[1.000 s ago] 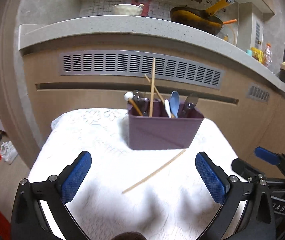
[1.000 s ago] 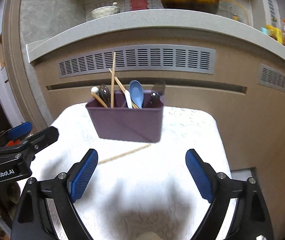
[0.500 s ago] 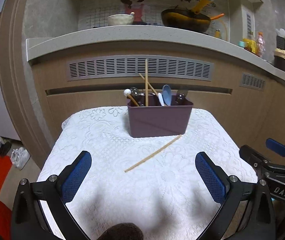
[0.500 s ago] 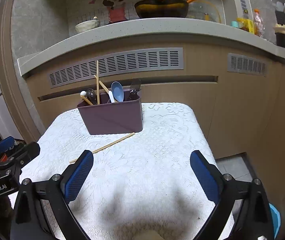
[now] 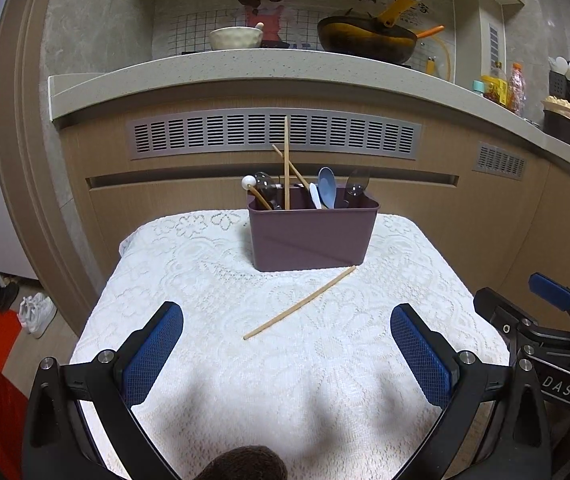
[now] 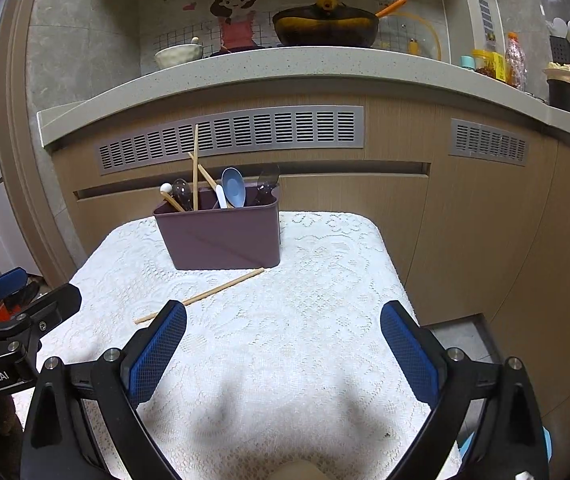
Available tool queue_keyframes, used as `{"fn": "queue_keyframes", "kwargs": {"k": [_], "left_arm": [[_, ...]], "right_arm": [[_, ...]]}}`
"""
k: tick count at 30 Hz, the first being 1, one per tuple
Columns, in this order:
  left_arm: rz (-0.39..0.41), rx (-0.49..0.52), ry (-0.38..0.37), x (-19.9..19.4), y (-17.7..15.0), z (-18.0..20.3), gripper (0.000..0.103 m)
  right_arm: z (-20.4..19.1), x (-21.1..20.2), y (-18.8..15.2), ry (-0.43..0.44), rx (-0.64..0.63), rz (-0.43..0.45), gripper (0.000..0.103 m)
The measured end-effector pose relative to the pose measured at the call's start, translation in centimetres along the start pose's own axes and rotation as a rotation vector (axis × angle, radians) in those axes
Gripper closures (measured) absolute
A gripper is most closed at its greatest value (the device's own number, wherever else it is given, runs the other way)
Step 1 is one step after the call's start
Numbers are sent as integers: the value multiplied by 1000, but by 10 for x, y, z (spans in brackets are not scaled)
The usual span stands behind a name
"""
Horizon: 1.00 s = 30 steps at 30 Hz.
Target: Organize utensils
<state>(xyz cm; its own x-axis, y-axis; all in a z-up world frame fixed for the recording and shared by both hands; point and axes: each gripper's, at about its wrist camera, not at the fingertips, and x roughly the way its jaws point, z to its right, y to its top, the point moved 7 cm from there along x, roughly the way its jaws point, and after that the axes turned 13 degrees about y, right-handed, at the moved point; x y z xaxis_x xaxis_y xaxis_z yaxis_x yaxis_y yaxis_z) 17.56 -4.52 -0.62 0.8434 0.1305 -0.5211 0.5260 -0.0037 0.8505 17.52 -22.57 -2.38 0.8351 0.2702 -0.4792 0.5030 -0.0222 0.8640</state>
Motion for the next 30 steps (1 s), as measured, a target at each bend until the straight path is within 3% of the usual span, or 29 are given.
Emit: {"fn": "queue_keyframes", "kwargs": {"k": [30], "left_arm": [[-16,15,-14,2,-4,1,0]], "right_arm": [[0,1,-2,7,2,-6,5]]}}
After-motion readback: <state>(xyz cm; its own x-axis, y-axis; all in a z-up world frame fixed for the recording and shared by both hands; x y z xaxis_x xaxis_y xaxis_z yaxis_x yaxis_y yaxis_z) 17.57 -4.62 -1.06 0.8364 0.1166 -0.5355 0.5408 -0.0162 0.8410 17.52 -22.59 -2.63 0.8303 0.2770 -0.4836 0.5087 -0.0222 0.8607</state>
